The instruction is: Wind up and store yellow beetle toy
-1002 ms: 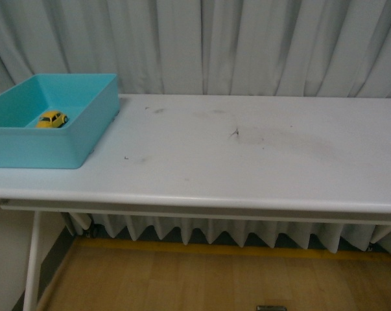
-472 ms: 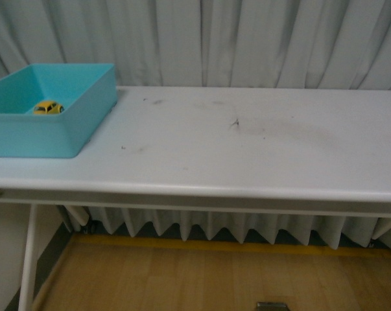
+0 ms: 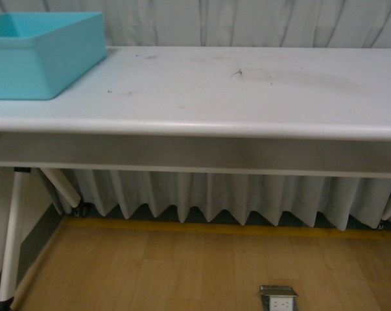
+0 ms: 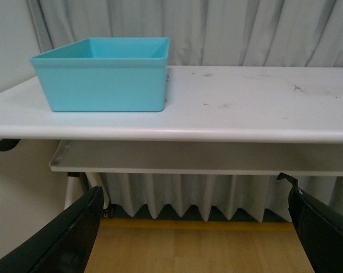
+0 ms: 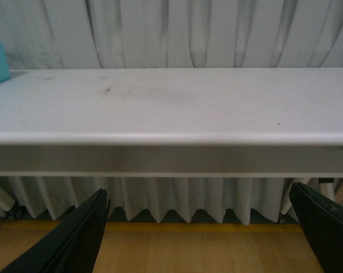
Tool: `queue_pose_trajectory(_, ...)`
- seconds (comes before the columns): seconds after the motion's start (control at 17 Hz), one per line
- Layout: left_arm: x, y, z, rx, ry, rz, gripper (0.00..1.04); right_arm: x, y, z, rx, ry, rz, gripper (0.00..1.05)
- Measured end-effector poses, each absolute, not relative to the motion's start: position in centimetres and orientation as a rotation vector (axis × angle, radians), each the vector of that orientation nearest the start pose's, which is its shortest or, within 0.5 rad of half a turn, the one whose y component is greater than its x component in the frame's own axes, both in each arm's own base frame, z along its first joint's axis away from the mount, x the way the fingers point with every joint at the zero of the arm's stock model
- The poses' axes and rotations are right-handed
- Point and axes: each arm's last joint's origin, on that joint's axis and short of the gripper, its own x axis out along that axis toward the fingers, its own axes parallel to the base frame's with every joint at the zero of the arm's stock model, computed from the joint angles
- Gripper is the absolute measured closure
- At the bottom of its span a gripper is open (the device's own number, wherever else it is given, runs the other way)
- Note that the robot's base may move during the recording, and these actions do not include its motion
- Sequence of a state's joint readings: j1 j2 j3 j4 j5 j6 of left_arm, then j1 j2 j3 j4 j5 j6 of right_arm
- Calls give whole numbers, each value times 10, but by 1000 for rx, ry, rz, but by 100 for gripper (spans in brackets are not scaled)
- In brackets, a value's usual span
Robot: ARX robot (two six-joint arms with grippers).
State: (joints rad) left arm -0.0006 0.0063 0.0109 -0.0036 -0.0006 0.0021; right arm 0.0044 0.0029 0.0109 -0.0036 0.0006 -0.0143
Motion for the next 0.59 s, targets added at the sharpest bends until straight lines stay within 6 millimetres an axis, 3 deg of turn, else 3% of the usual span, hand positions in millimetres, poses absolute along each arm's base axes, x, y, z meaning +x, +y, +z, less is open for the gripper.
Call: queue_pose_trajectory(0.59,97,0,166,2,-1,0,7,97,0,167,-14,-4,4,6)
